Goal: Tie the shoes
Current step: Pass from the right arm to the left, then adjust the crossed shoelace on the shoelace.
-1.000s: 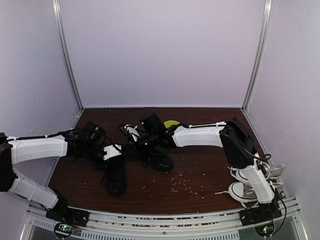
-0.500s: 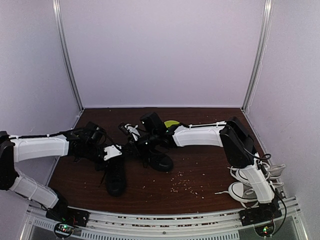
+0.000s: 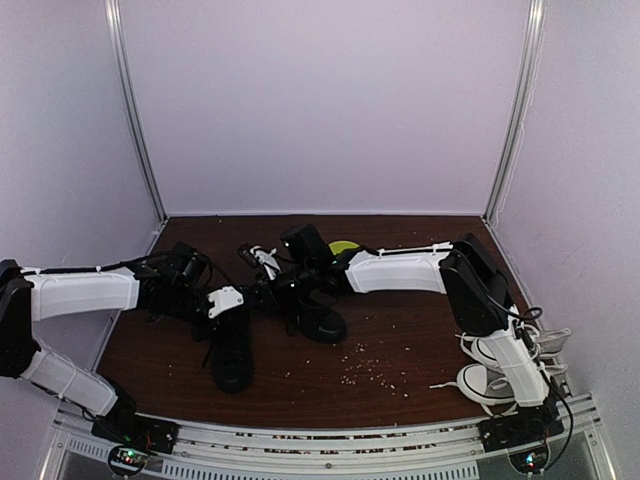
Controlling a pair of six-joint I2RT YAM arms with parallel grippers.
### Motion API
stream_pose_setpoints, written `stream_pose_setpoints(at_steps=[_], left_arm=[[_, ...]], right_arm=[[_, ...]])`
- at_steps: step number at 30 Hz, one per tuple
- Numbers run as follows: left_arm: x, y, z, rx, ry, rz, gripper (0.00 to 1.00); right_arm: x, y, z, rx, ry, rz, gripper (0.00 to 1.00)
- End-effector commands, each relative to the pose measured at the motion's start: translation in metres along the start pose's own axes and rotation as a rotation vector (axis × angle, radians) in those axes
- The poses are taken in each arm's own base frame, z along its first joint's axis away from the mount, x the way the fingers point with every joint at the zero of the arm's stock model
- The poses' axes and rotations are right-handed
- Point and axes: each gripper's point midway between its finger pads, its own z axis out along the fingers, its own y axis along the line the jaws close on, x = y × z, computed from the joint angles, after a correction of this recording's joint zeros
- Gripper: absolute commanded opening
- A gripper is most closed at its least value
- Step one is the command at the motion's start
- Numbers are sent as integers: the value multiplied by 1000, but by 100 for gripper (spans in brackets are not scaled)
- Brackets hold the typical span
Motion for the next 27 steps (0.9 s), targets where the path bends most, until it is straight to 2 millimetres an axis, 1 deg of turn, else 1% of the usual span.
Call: stream_pose_setpoints(at_steps=[1, 2, 4, 7, 9, 11, 12, 14, 16, 18, 19, 21, 23, 25, 27], left_arm=[[-7, -5, -1, 64, -38, -96, 0], [-5, -6, -1, 70, -31, -102, 0], [-2, -6, 0, 73, -24, -114, 0], [-3, -4, -1, 69, -30, -125, 0], [-8, -3, -4, 74, -44, -136, 0], [-15, 0, -8, 70, -64, -153, 21], [-20, 2, -12, 66, -77, -155, 29], [-28, 9, -19, 43, -106, -158, 39], [-34, 17, -26, 16, -127, -171, 44], [-38, 23, -34, 5, -151, -192, 46], [-41, 25, -39, 3, -167, -204, 50], [-45, 28, -49, 1, -208, -229, 52], [-46, 35, -60, -30, -241, -262, 55], [-42, 50, -70, -93, -270, -328, 57], [-30, 67, -74, -165, -271, -410, 57]], right_arm=[[-19, -7, -17, 61, -81, -24, 14], [-19, -8, -20, 76, -88, -30, 17], [-13, -7, -26, 85, -87, -32, 22], [-9, -5, -31, 94, -85, -27, 23], [-5, -4, -34, 102, -83, -23, 24], [0, -3, -39, 121, -81, -28, 24], [3, -3, -42, 140, -77, -34, 24], [10, -1, -46, 179, -71, -48, 24], [20, 2, -47, 212, -59, -59, 24], [31, 10, -43, 223, -38, -81, 24], [36, 16, -39, 223, -25, -91, 24], [40, 30, -30, 200, -10, -117, 23], [41, 44, -17, 170, 13, -139, 23], [40, 53, -2, 151, 39, -156, 23], [40, 58, 11, 140, 54, -164, 23]])
